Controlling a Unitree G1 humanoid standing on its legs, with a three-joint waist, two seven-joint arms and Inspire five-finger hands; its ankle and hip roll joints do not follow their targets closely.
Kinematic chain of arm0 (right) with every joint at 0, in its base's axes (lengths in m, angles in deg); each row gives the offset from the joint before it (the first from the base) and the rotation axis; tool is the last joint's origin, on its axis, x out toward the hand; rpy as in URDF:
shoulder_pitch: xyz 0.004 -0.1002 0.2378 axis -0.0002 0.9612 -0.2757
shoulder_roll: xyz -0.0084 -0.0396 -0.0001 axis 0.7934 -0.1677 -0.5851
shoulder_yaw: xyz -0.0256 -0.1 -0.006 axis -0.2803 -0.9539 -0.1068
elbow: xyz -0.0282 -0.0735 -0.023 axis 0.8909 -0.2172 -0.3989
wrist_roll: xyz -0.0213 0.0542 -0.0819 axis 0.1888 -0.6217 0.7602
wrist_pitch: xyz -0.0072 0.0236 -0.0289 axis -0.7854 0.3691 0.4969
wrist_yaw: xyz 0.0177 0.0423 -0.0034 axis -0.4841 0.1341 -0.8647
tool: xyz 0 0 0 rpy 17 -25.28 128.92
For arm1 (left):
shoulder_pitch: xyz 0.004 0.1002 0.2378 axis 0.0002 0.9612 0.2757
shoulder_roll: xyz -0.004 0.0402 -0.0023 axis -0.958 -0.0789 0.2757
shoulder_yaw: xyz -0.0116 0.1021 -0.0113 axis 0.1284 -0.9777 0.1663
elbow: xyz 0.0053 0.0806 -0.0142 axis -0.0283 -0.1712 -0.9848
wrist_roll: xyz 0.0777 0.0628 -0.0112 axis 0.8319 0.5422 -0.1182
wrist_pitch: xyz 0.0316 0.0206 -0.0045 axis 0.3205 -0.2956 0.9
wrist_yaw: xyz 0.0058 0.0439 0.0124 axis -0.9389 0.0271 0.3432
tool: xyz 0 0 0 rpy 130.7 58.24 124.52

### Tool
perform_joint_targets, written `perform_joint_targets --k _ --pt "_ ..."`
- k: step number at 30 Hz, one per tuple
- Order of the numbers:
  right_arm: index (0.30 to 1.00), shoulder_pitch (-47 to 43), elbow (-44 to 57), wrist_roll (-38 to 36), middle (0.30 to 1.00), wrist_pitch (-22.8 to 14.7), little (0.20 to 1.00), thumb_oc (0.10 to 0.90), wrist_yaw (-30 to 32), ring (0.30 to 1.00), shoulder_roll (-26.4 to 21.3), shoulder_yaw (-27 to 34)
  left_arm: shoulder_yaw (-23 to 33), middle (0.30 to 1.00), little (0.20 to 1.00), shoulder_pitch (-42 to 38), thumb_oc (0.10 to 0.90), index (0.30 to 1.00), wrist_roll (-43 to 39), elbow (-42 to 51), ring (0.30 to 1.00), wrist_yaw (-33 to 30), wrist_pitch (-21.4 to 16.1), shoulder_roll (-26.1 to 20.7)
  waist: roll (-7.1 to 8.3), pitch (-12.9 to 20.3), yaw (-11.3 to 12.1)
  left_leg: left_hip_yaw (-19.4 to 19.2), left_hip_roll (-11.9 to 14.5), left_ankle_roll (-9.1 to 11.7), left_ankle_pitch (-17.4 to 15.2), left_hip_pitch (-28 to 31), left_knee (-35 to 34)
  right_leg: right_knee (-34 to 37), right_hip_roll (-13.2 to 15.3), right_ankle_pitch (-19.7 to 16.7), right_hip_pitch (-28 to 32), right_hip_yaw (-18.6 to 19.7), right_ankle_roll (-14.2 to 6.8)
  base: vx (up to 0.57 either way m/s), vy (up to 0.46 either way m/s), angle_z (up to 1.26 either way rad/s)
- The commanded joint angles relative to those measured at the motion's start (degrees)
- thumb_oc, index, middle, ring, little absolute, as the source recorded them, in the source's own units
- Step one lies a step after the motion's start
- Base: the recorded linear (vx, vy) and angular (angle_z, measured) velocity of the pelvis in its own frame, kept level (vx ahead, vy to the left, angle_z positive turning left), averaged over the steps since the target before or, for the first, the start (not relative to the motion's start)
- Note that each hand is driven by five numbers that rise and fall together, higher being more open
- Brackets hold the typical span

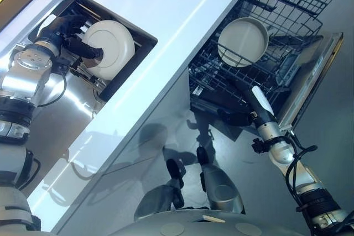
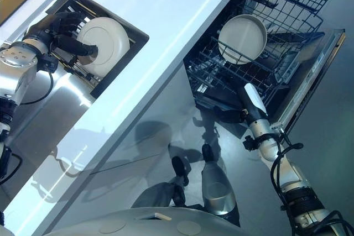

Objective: Pick up plates and place into dishwasher.

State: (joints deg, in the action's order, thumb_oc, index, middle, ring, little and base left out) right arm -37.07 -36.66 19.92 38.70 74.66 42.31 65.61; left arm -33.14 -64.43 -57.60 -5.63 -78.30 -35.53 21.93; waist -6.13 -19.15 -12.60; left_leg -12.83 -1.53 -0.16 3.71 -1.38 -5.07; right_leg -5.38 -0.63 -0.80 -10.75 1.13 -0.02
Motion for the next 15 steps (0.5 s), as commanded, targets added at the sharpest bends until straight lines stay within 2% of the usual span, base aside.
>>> perform_joint_targets --k 1,5,8,12,15 --pt "0.900 6.9 -7.5 -2.0 0.900 6.5 0.900 0.800 -2.6 0.900 0.1 -5.3 -0.9 0.900 0.900 -2.1 0.800 0.900 -3.5 -5.4 0.900 7.0 3.3 3.5 0.66 -3.9 -3.8 -0.3 -2.2 -0.6 -5.1 -4.1 6.7 -2.5 -0.7 4.2 0.0 -1.0 -5.5 -0.04 0.026 0.00" --pt "0.900 6.9 -7.6 -1.4 0.900 6.0 0.900 0.800 -2.8 0.900 0.1 -4.4 -1.3 0.900 0.900 1.3 0.800 0.900 -2.4 -4.0 0.900 15.5 8.2 4.8 0.39 -4.4 -3.8 -0.5 -2.5 -0.8 -5.1 -4.1 6.6 -2.6 -0.4 3.9 -0.3 -1.0 -5.7 -0.02 0.038 0.01" --pt "0.900 6.7 -8.2 -1.1 0.900 5.5 0.900 0.800 -2.7 0.900 0.1 -4.2 -2.7 0.900 0.900 2.3 0.800 0.900 -1.5 -3.0 0.900 22.1 9.7 5.0 0.05 -4.6 -3.9 -0.7 -2.6 -0.9 -5.1 -4.0 6.6 -2.7 -0.1 3.7 -0.3 -1.2 -5.7 -0.01 0.063 0.03" --pt "0.900 7.4 -9.0 -0.2 0.900 4.9 0.900 0.800 -3.8 0.900 -0.1 -3.5 -5.8 0.900 0.900 2.5 0.800 0.900 -3.3 2.8 0.900 34.0 13.3 4.8 -0.53 -4.3 -4.4 -1.4 -3.0 -1.0 -5.1 -3.0 6.2 -2.5 0.2 3.5 0.4 -1.3 -6.0 0.03 0.082 -0.03" --pt "0.900 8.3 -9.3 0.7 0.900 4.2 0.900 0.800 -4.4 0.900 -0.1 -3.2 -7.8 0.900 0.900 1.3 0.800 0.900 -6.5 6.5 0.900 40.1 13.4 4.7 -0.81 -3.8 -4.8 -1.8 -3.2 -1.0 -5.3 -2.2 6.1 -2.4 0.4 3.5 1.1 -1.3 -6.1 0.05 0.058 -0.03"
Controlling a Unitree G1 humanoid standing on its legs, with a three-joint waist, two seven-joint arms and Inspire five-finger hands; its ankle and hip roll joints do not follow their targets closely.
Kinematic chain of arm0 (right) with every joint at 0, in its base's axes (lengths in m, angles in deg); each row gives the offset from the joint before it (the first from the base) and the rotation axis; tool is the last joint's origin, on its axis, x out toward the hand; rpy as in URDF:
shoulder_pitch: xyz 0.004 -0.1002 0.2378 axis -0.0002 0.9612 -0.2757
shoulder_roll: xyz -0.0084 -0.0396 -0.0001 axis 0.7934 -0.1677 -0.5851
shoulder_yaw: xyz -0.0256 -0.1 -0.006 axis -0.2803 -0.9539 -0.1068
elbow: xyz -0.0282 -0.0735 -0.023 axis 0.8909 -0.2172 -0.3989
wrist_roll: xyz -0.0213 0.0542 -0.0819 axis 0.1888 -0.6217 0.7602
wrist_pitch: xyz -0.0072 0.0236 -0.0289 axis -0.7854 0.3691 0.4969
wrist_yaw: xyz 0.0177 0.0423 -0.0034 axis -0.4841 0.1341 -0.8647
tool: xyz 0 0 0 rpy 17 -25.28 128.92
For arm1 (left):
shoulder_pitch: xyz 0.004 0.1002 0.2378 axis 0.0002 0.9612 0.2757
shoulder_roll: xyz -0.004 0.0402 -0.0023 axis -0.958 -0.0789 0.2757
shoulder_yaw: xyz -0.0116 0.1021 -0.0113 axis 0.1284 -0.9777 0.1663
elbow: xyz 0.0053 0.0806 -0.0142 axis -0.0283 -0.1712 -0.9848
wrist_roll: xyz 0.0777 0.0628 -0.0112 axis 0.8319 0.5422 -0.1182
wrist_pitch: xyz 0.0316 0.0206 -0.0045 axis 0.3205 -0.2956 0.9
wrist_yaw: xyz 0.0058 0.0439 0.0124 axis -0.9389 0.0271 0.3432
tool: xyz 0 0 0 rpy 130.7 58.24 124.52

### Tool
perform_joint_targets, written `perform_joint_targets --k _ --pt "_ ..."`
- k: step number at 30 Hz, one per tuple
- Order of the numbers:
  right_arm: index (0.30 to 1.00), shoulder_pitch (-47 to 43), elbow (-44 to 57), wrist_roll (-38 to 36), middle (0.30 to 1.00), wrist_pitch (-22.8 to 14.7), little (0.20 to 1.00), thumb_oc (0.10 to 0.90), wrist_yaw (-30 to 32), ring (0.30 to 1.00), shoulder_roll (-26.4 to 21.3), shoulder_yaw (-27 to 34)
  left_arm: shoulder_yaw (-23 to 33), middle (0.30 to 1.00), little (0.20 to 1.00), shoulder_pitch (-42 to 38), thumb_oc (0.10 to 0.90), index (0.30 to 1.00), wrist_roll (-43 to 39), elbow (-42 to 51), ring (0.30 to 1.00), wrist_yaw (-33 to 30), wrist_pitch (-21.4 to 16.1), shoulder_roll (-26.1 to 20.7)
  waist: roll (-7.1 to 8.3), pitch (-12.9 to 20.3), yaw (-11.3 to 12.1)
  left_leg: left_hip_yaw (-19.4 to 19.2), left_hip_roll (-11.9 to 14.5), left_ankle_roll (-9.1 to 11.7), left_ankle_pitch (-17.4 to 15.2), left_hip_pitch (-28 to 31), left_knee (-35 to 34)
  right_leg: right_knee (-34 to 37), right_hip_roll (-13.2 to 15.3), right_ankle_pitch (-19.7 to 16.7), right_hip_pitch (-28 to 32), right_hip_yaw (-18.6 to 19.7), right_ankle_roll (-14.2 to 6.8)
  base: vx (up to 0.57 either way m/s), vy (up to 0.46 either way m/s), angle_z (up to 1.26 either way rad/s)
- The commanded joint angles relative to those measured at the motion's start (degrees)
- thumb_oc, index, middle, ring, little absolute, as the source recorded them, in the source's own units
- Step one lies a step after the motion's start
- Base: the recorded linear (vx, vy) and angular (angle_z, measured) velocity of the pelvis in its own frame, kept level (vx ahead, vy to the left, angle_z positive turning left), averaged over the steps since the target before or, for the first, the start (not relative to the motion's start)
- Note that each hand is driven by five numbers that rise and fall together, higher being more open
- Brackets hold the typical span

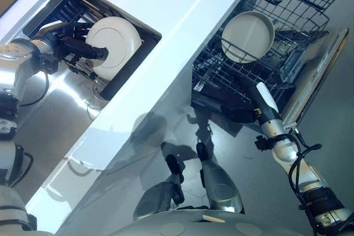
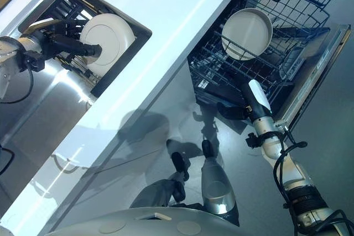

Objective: Pick up plates and place into dishwasher.

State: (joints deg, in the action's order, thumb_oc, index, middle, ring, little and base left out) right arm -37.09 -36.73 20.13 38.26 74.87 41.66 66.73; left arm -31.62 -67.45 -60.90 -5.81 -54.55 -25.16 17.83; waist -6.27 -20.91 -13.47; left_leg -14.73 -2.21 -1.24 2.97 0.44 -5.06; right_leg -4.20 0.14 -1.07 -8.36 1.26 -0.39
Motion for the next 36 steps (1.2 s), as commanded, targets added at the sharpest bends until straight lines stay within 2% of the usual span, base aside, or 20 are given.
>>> perform_joint_targets --k 1,3,8,9,10,11,12,13,14,23,33,36 --pt "0.900 8.4 -9.3 0.8 0.900 4.5 0.900 0.800 -4.8 0.900 0.6 -4.3 -10.1 0.900 0.900 3.9 0.800 0.900 -4.4 7.5 0.900 16.8 2.7 9.0 -0.67 -1.8 -4.1 0.0 -2.6 0.1 -4.6 -3.8 6.0 -3.5 -0.3 3.7 -1.2 -1.3 -5.8 0.04 0.045 -0.01" --pt "0.900 8.7 -9.3 1.6 0.900 4.1 0.900 0.800 -5.5 0.900 0.4 -4.3 -11.7 0.900 0.900 3.1 0.800 0.900 -8.6 10.6 0.900 19.5 0.7 9.9 -0.68 -1.5 -4.6 -0.2 -2.8 0.0 -4.6 -3.3 5.8 -3.5 -0.4 3.7 -0.8 -1.0 -5.8 0.03 0.053 -0.03" --pt "0.900 8.8 -8.9 2.6 0.900 4.1 0.900 0.800 -6.6 0.900 -0.3 -4.6 -13.5 0.900 0.900 2.4 0.800 0.900 -13.8 12.5 0.900 19.9 -2.5 10.9 -0.88 -0.6 -5.1 0.0 -3.0 0.1 -4.4 -2.2 4.8 -3.1 -0.8 3.6 0.0 0.0 -6.0 0.01 0.033 -0.03" --pt "0.900 8.9 -8.6 2.6 0.900 4.2 0.900 0.800 -6.8 0.900 -0.4 -4.6 -13.7 0.841 0.831 2.4 0.731 0.841 -15.7 12.8 0.841 19.3 -3.4 11.0 -0.90 -0.4 -5.1 0.1 -3.1 0.2 -4.3 -1.9 4.5 -3.0 -0.8 3.5 0.3 0.1 -6.0 0.00 0.000 0.00" --pt "0.900 9.0 -8.2 2.7 0.900 4.3 0.900 0.800 -7.2 0.900 -0.3 -4.5 -13.2 0.752 0.727 2.8 0.627 0.752 -17.1 13.0 0.752 18.3 -4.3 11.1 -0.85 -0.1 -5.1 0.1 -3.0 0.2 -4.3 -1.5 4.3 -2.7 -0.8 3.4 0.7 0.1 -6.1 0.00 0.000 0.00" --pt "0.900 9.3 -8.0 2.9 0.900 4.3 0.900 0.800 -7.3 0.900 -0.2 -4.4 -12.8 0.596 0.546 3.1 0.446 0.596 -17.7 12.8 0.596 17.9 -4.8 11.2 -0.80 0.2 -5.1 0.1 -3.1 0.2 -4.4 -1.3 4.3 -2.6 -0.8 3.4 1.0 0.2 -6.2 0.00 0.000 0.00" --pt "0.900 9.5 -7.8 3.1 0.900 4.3 0.900 0.800 -7.3 0.900 0.0 -4.5 -12.4 0.472 0.400 3.5 0.300 0.472 -18.7 12.8 0.472 17.6 -5.1 11.2 -0.71 0.5 -5.0 0.1 -3.0 0.2 -4.4 -0.9 4.1 -2.5 -0.8 3.4 1.2 0.2 -6.3 0.00 0.000 0.00" --pt "0.900 9.5 -7.7 3.1 0.900 4.4 0.900 0.800 -7.4 0.900 0.1 -4.4 -12.2 0.425 0.345 3.6 0.245 0.425 -18.6 12.8 0.425 17.5 -5.1 11.2 -0.67 0.6 -5.0 0.2 -3.0 0.2 -4.4 -0.9 4.1 -2.5 -0.8 3.4 1.3 0.2 -6.3 0.01 -0.025 -0.04" --pt "0.900 9.8 -7.2 3.4 0.900 4.5 0.900 0.800 -7.7 0.900 0.5 -4.2 -11.0 0.300 0.200 4.5 0.100 0.300 -18.8 12.7 0.300 16.8 -5.5 11.3 -0.43 1.3 -4.9 0.3 -3.0 0.2 -4.4 -0.5 3.9 -2.1 -0.9 3.2 1.8 0.3 -6.3 0.00 -0.031 -0.03" --pt "0.900 13.0 -1.5 2.0 0.900 1.6 0.900 0.800 -5.7 0.900 2.0 -0.1 -3.5 0.300 0.200 10.7 0.100 0.300 -23.3 14.5 0.300 14.2 -7.4 12.3 0.29 4.5 -4.3 1.1 -2.8 0.1 -4.6 2.3 2.3 -0.4 -1.3 2.8 4.6 0.3 -6.6 -0.01 -0.013 0.05" --pt "0.900 14.9 5.5 2.7 0.900 3.2 0.900 0.800 -7.4 0.900 2.5 3.3 1.3 0.300 0.200 15.7 0.100 0.300 -23.0 11.2 0.300 16.9 -7.5 10.6 0.07 8.9 -3.6 0.7 -2.6 -0.1 -5.2 5.6 0.9 1.0 -0.8 2.7 7.4 -0.3 -7.3 -0.01 0.033 0.01" --pt "0.900 15.2 5.9 2.5 0.900 3.4 0.900 0.800 -7.8 0.900 2.6 3.5 1.9 0.300 0.200 16.3 0.100 0.300 -22.9 10.9 0.300 17.0 -8.5 10.3 0.17 9.7 -3.6 0.6 -2.6 -0.2 -5.6 6.4 0.7 1.4 -0.6 2.6 8.1 -0.3 -7.4 -0.02 0.040 0.00"
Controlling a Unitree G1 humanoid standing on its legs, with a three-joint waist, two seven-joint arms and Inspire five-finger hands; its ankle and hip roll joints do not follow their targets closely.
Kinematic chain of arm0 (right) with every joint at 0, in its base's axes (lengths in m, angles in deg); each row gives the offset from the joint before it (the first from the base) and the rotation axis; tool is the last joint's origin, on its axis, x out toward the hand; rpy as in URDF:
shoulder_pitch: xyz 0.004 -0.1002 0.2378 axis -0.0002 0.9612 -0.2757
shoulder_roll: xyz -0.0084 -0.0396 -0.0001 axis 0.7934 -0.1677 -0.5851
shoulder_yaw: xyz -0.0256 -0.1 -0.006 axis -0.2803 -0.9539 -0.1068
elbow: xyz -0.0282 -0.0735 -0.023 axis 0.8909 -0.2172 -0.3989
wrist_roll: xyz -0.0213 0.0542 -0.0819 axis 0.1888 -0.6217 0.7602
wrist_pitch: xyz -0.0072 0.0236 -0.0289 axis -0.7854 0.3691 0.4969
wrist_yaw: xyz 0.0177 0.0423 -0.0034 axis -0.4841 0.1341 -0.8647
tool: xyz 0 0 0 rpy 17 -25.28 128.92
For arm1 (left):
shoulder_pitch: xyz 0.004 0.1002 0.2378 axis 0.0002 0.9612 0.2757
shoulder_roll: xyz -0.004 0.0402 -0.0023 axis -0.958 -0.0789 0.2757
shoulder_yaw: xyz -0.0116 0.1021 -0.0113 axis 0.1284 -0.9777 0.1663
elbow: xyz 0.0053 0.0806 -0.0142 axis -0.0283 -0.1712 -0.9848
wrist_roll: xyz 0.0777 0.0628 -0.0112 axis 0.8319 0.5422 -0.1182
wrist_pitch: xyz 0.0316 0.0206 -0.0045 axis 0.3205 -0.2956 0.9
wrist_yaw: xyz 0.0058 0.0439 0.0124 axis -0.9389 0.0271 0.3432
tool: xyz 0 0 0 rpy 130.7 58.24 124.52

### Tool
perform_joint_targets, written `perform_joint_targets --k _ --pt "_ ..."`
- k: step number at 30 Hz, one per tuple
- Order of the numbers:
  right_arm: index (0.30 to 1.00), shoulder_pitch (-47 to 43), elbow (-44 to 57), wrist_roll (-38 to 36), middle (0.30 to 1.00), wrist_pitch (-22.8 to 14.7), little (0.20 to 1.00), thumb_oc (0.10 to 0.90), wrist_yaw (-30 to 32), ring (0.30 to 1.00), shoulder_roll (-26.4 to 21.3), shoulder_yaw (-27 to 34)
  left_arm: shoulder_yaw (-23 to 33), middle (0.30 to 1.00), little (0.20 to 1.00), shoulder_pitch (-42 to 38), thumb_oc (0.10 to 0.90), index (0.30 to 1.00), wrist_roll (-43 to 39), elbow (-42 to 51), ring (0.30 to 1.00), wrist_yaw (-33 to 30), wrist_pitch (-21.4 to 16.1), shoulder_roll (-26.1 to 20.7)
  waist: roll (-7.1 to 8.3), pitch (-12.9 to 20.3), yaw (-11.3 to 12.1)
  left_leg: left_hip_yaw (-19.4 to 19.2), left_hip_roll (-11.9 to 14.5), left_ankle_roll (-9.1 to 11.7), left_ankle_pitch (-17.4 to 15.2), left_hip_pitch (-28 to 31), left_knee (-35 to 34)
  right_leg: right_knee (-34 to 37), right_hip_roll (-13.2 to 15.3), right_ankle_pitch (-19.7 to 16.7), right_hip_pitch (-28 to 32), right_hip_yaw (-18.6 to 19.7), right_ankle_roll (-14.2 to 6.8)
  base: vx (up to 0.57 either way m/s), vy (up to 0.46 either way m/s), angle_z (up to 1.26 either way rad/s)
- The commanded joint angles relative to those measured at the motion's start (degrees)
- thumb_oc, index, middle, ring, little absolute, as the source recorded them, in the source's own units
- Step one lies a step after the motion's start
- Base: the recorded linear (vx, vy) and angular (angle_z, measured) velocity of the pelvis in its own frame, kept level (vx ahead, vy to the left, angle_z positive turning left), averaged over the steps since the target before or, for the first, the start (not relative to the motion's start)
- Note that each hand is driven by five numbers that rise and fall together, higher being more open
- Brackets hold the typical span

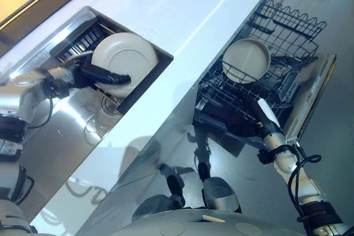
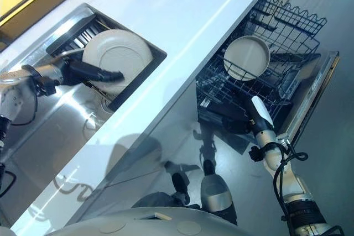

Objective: Pick up plates and place into dishwasher.

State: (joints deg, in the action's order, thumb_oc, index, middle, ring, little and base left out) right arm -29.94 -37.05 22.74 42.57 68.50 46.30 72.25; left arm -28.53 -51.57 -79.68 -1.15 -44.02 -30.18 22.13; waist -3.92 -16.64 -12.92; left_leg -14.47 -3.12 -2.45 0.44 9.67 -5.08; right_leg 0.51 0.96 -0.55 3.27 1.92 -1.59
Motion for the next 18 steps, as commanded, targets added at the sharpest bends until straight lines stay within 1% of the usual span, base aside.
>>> perform_joint_targets --k 1,4,7,8,9,10,11,12,13,14,15,17,18 --pt "0.900 8.3 6.5 -0.4 0.900 -0.8 0.900 0.800 -1.5 0.900 -2.0 -1.8 -0.9 0.300 0.200 0.7 0.100 0.300 -4.0 6.5 0.300 6.3 -3.7 6.1 -2.11 5.6 -4.1 0.2 -1.7 1.0 -3.1 -2.7 0.7 -3.1 -1.4 2.0 -3.4 -0.9 -6.3 0.00 0.000 0.00" --pt "0.900 8.6 7.2 -1.2 0.900 -0.7 0.900 0.800 -1.3 0.900 -1.8 -1.6 -0.4 0.300 0.200 1.1 0.100 0.300 -3.9 7.1 0.300 4.0 -4.4 5.9 -2.03 6.1 -4.1 0.1 -1.7 0.9 -3.4 -2.2 0.5 -3.0 -1.4 1.8 -3.1 -0.9 -6.3 -0.02 0.019 -0.03" --pt "0.900 9.3 9.5 -2.9 0.900 -0.6 0.900 0.800 -0.8 0.900 -1.4 -0.6 1.9 0.300 0.200 2.5 0.100 0.300 -0.2 7.0 0.300 -2.4 -5.9 5.5 -1.93 6.6 -4.0 -0.3 -1.7 0.7 -3.6 -1.9 0.4 -2.8 -1.4 1.9 -2.9 -0.7 -6.5 -0.05 0.034 -0.06" --pt "0.900 9.3 9.6 -2.9 0.900 -0.6 0.900 0.800 -0.8 0.900 -1.4 -0.6 1.9 0.300 0.200 2.6 0.100 0.300 -0.2 7.1 0.300 -2.5 -5.9 5.6 -1.94 6.6 -4.0 -0.3 -1.7 0.7 -3.6 -1.9 0.4 -2.8 -1.4 1.9 -2.9 -0.7 -6.5 -0.07 0.037 -0.06" --pt "0.900 9.9 11.1 -4.1 0.900 -1.0 0.900 0.800 0.2 0.900 -0.9 0.6 4.0 0.300 0.200 4.3 0.100 0.300 2.9 7.2 0.300 -7.4 -7.5 5.1 -1.78 6.9 -3.7 -0.4 -1.6 0.6 -3.8 -1.7 0.4 -2.7 -1.3 1.8 -2.8 -0.7 -6.6 -0.05 0.027 -0.05" --pt "0.900 10.0 11.3 -4.2 0.900 -1.0 0.900 0.800 0.3 0.900 -0.9 0.8 4.4 0.300 0.200 4.6 0.100 0.300 3.7 7.2 0.300 -7.7 -8.0 5.1 -1.79 7.0 -3.7 -0.4 -1.6 0.5 -3.8 -1.7 0.4 -2.7 -1.3 1.9 -2.8 -0.7 -6.6 -0.08 0.037 -0.11" --pt "0.900 10.3 12.4 -5.0 0.900 -1.1 0.900 0.800 0.5 0.900 -0.8 1.6 6.0 0.300 0.200 6.0 0.100 0.300 5.2 7.4 0.300 -10.2 -8.6 4.5 -1.64 7.2 -3.5 -0.5 -1.6 0.5 -3.8 -1.7 0.4 -2.8 -1.2 1.8 -2.8 -0.9 -6.6 -0.06 0.020 -0.09" --pt "0.900 10.5 13.4 -5.6 0.900 -0.9 0.900 0.800 0.9 0.900 -0.7 2.3 7.2 0.300 0.200 7.2 0.100 0.300 7.3 7.5 0.300 -11.5 -10.2 4.3 -1.57 7.3 -3.2 -0.6 -1.6 0.4 -3.9 -1.6 0.4 -2.9 -1.1 1.8 -2.9 -1.1 -6.7 -0.09 0.030 -0.09" --pt "0.900 10.8 14.2 -6.5 0.900 -1.3 0.900 0.800 1.3 0.900 -0.6 3.3 9.5 0.300 0.200 8.8 0.100 0.300 7.6 8.2 0.300 -13.9 -11.9 3.5 -1.30 7.6 -2.8 -0.6 -1.5 0.4 -3.9 -1.7 0.4 -3.1 -0.9 1.6 -3.0 -1.3 -6.8 -0.06 0.021 -0.03" --pt "0.900 10.8 14.4 -6.6 0.900 -1.3 0.900 0.800 1.2 0.900 -0.6 3.4 10.0 0.300 0.200 9.2 0.100 0.300 7.5 8.4 0.300 -14.3 -11.9 3.4 -1.28 7.6 -2.8 -0.6 -1.5 0.3 -3.9 -1.7 0.4 -3.1 -0.9 1.6 -3.0 -1.3 -6.9 -0.06 0.018 -0.03" --pt "0.900 11.0 15.0 -7.1 0.900 -1.2 0.900 0.800 1.5 0.900 -0.5 4.0 12.1 0.300 0.200 10.4 0.100 0.300 9.4 8.8 0.300 -16.3 -13.9 3.4 -1.11 7.8 -2.5 -0.7 -1.5 0.3 -3.9 -1.7 0.4 -3.2 -0.8 1.6 -3.1 -1.5 -6.9 -0.04 0.013 -0.08" --pt "0.900 11.0 16.0 -7.6 0.900 -1.1 0.900 0.800 2.3 0.900 -0.6 4.8 15.0 0.300 0.200 11.0 0.100 0.300 9.2 8.8 0.300 -19.6 -15.5 2.5 -0.92 8.2 -2.2 -0.9 -1.5 0.2 -3.9 -1.7 0.4 -3.5 -0.6 1.4 -3.1 -1.7 -7.0 -0.05 0.029 -0.11" --pt "0.900 10.6 16.7 -7.7 0.900 -0.8 0.900 0.800 3.3 0.900 -0.6 5.2 16.7 0.300 0.200 10.7 0.100 0.300 11.0 8.0 0.300 -21.6 -17.6 2.1 -0.84 8.4 -2.1 -0.9 -1.5 0.2 -3.9 -1.7 0.3 -3.7 -0.4 1.3 -3.3 -1.9 -7.1 -0.06 0.043 -0.09"
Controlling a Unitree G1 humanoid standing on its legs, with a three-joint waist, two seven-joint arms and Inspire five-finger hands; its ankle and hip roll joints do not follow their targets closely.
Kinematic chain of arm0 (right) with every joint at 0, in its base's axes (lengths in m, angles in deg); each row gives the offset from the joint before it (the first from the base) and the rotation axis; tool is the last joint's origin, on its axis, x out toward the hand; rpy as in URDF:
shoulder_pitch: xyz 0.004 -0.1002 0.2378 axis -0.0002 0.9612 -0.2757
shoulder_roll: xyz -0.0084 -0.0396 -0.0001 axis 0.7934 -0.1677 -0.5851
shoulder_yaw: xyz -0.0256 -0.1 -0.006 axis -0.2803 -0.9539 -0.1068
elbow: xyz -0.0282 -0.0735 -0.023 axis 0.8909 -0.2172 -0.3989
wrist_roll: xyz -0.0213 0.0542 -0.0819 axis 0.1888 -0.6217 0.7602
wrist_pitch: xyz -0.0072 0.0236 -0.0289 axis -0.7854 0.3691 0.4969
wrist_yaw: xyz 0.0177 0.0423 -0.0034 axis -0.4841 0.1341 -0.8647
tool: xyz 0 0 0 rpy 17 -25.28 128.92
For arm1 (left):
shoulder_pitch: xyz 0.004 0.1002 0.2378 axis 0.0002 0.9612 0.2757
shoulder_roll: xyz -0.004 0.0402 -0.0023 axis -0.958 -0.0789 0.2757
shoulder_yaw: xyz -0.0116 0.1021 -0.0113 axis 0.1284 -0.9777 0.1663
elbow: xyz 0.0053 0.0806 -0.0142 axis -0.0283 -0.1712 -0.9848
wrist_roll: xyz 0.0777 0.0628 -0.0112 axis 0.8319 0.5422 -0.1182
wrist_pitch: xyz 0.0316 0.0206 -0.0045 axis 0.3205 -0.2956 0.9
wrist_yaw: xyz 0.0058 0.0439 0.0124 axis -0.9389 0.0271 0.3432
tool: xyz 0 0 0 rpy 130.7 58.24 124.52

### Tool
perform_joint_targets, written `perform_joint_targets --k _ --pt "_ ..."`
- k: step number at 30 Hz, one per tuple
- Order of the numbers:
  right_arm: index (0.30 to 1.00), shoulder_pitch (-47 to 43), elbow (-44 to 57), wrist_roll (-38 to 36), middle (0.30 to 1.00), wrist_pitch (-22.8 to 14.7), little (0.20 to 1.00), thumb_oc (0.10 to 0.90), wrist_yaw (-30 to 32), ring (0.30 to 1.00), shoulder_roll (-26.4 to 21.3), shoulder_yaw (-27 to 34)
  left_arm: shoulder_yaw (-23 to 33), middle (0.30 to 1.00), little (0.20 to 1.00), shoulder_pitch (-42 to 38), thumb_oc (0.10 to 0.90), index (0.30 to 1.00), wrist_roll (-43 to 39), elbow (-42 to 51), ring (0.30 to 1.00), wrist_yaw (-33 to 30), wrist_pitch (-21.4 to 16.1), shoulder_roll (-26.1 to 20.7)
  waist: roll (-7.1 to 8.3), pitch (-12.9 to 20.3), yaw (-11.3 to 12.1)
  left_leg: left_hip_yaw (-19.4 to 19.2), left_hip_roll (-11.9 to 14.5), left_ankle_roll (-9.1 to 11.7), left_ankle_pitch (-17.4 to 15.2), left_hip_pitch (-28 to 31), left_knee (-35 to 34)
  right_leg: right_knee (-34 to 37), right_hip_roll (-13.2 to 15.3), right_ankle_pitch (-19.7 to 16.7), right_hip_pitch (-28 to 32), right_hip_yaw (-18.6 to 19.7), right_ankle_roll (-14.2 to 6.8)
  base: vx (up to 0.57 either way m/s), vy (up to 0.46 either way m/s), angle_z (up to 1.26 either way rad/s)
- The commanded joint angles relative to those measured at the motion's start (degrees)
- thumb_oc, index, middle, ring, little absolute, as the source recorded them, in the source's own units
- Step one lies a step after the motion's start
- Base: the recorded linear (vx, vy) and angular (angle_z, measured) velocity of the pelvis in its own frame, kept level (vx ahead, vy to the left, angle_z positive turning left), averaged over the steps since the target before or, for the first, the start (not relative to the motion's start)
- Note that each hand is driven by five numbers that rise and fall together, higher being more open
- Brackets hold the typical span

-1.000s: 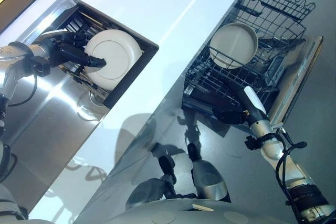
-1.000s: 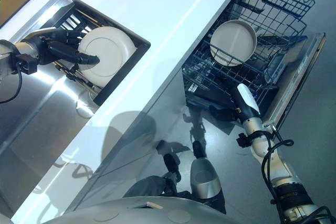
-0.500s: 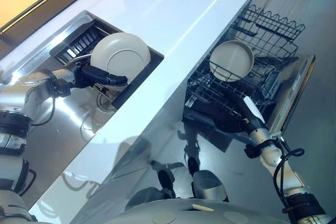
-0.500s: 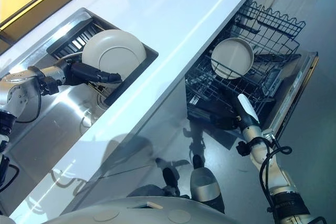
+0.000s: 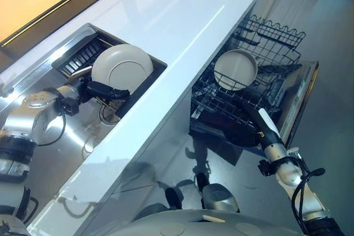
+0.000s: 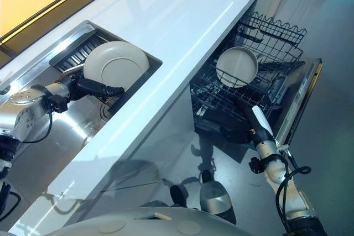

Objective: Pick up plates and place into dishwasher.

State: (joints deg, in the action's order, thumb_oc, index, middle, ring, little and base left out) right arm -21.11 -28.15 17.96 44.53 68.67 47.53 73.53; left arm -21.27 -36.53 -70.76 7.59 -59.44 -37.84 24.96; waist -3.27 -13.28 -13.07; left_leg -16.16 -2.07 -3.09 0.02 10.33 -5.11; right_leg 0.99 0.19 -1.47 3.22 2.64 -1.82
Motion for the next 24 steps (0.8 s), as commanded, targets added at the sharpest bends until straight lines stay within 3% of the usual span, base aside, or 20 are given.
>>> perform_joint_targets --k 1,5,10,19,24 --pt "0.900 1.3 8.4 -3.2 0.900 -2.6 0.900 0.800 4.1 0.900 -2.0 4.3 10.5 0.300 0.200 -4.9 0.100 0.300 1.6 -1.5 0.300 -7.7 -10.5 -1.6 -1.41 5.2 -1.9 0.7 -2.6 0.8 -3.5 -2.4 0.3 -4.3 0.5 1.9 -3.4 -2.6 -7.0 -0.04 0.034 -0.10" --pt "0.900 0.2 9.8 -4.0 0.900 -3.2 0.900 0.800 6.9 0.900 -2.2 5.3 11.9 0.300 0.200 -6.3 0.100 0.300 1.3 -3.9 0.300 -11.2 -13.6 -2.8 -1.25 5.6 -2.2 0.4 -2.6 0.8 -3.6 -2.3 0.1 -4.4 0.7 1.3 -3.7 -2.3 -7.3 -0.04 0.030 -0.16" --pt "0.900 -1.2 13.2 -5.2 0.900 -6.3 0.900 0.800 12.0 0.900 -2.6 8.5 14.2 0.300 0.200 -4.7 0.100 0.300 3.8 -2.7 0.300 -18.2 -17.6 -0.2 -0.76 6.2 -2.4 -0.2 -2.4 0.7 -4.1 -2.3 0.1 -5.2 1.0 0.8 -4.7 -1.7 -7.7 -0.04 0.024 -0.11" --pt "0.900 -4.0 16.7 -12.9 0.900 -10.2 0.900 0.800 12.3 0.900 -2.5 14.6 15.8 0.300 0.200 -2.1 0.100 0.300 12.4 3.7 0.300 -28.8 -21.3 3.5 -0.25 7.0 -2.2 -0.3 -2.4 0.7 -4.4 -2.1 0.1 -5.7 1.3 1.0 -4.7 -1.5 -7.7 -0.01 0.003 -0.02" --pt "0.900 -8.9 19.5 -8.3 0.900 -16.8 0.900 0.800 23.9 0.900 -4.6 20.1 16.1 0.300 0.200 -1.5 0.100 0.300 16.8 7.6 0.300 -32.5 -23.3 4.0 -0.32 7.8 -1.1 0.1 -2.3 1.0 -4.4 -2.0 0.2 -5.1 0.9 1.8 -3.9 -2.1 -7.0 0.00 0.000 0.00"
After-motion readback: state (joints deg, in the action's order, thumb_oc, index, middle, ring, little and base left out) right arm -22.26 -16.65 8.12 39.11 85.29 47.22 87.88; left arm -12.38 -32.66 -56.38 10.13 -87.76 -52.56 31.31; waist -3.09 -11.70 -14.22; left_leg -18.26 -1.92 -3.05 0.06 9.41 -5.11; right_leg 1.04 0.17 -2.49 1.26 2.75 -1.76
